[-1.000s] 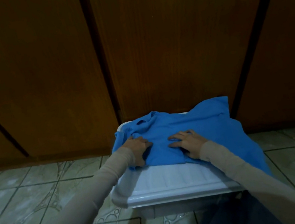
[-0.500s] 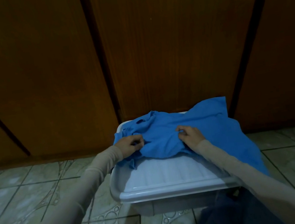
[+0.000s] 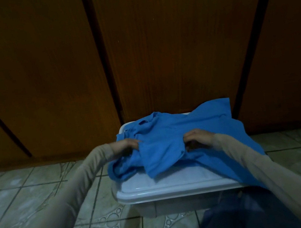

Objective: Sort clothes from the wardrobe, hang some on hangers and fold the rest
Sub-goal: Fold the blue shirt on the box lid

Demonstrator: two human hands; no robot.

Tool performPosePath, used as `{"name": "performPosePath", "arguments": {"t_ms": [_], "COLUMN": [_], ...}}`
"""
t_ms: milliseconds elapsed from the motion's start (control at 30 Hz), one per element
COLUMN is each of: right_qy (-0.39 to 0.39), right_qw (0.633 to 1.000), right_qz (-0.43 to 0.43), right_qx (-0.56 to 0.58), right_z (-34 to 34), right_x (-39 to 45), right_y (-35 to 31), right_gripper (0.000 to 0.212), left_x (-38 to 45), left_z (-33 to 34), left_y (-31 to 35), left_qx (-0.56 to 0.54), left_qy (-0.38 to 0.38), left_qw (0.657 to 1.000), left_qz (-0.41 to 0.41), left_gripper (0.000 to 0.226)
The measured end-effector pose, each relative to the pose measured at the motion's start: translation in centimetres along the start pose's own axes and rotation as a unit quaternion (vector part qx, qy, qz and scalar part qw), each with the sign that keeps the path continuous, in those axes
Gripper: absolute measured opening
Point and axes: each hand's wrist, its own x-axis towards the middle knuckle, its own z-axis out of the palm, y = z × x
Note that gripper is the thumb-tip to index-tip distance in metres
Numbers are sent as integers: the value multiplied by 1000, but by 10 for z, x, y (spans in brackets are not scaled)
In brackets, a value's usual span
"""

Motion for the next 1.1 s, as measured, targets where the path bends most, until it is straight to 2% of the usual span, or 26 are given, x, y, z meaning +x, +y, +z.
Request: {"name": "performPosePath", "arguments": {"t_ms": [67, 100, 133, 167, 300, 400, 500, 533, 567, 633, 700, 733, 833, 967, 1033, 1100], "right_qy": [-172, -229, -260, -258, -169, -181, -166, -156, -131, -18, 97, 117, 113, 157, 193, 223], "right_qw": [985, 972, 962, 960, 963, 944, 955, 958, 960, 959, 926, 900, 849, 801, 800, 802], "right_qz": [27, 40, 48, 49, 72, 96, 96, 94, 85, 37, -19, -17, 40, 4, -29, -53], "right_qx": [-16, -41, -69, -93, -195, -259, -225, -223, -233, -279, -364, -420, -514, -577, -567, -551], "right_z": [-10, -14, -17, -20, -23, -18, -11, -9, -7, -8, -14, -16, -17, -16, -18, -18], "right_x": [-11, -14, -15, -14, -9, -14, -17, -18, -18, -14, -9, -7, -12, -16, -17, -19], "right_y": [2, 2, 3, 3, 16, 30, 35, 37, 39, 46, 55, 60, 71, 80, 79, 78], "right_gripper": [13, 23, 30, 30, 14, 11, 11, 11, 13, 15, 18, 26, 48, 44, 38, 32], "left_x": [-13, -16, -15, -13, 8, 30, 41, 46, 50, 56, 55, 55, 58, 55, 52, 52], "left_z": [-14, -19, -22, -21, -1, 11, 25, 29, 33, 42, 53, 59, 68, 66, 64, 60], "left_y": [3, 3, 3, 3, 1, -10, -23, -28, -34, -45, -54, -59, -72, -69, -62, -57], "left_qx": [-7, 7, 32, 70, 248, 287, 314, 335, 361, 429, 486, 502, 559, 609, 631, 635], "left_qy": [-124, -169, -190, -190, -102, -44, -25, 4, 52, 157, 225, 244, 253, 282, 306, 315], "left_qw": [992, 984, 979, 976, 959, 956, 949, 942, 931, 888, 842, 827, 789, 740, 712, 705], "left_qz": [-37, -53, -69, -83, -93, -30, -11, -3, 16, 60, 70, 66, 37, 38, 37, 23], "left_gripper": [50, 58, 62, 59, 14, 10, 11, 12, 11, 18, 38, 46, 64, 92, 75, 47]}}
